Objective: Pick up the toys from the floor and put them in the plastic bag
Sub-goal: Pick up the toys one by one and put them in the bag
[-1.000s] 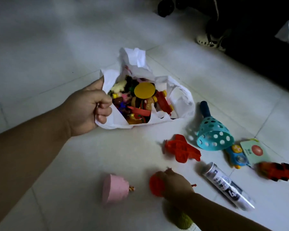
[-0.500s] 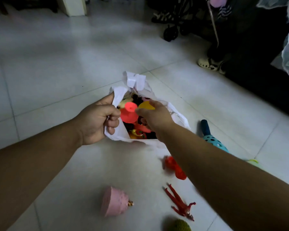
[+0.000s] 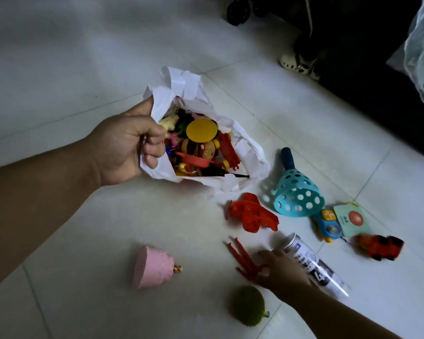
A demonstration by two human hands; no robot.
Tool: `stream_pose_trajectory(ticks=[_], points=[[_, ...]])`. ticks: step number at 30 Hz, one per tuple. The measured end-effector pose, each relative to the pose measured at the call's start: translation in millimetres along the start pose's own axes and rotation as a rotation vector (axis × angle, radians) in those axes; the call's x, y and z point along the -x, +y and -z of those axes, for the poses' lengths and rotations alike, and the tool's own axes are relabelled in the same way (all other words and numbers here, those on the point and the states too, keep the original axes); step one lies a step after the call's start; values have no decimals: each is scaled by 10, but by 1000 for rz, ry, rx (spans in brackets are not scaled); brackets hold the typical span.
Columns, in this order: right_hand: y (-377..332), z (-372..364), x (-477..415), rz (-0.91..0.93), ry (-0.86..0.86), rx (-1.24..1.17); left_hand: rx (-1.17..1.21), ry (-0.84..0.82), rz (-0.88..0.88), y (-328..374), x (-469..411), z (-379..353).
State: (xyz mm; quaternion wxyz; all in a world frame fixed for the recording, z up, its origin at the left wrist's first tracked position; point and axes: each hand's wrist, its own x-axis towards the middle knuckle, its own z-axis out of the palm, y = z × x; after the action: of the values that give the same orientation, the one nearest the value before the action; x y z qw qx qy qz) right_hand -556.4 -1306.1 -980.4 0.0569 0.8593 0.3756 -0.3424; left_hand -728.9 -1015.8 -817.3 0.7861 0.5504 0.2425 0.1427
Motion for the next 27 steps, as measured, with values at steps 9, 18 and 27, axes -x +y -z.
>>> stream_pose_trajectory(ticks=[9, 18, 27], points=[[3, 120, -34, -6, 2, -136, -43, 23, -4, 42, -45, -64], [-492, 551, 587, 55, 86, -869, -30, 28, -9, 59, -120, -67], [-1621, 1637, 115, 213, 23, -1269, -28, 41, 5, 68, -87, -32]])
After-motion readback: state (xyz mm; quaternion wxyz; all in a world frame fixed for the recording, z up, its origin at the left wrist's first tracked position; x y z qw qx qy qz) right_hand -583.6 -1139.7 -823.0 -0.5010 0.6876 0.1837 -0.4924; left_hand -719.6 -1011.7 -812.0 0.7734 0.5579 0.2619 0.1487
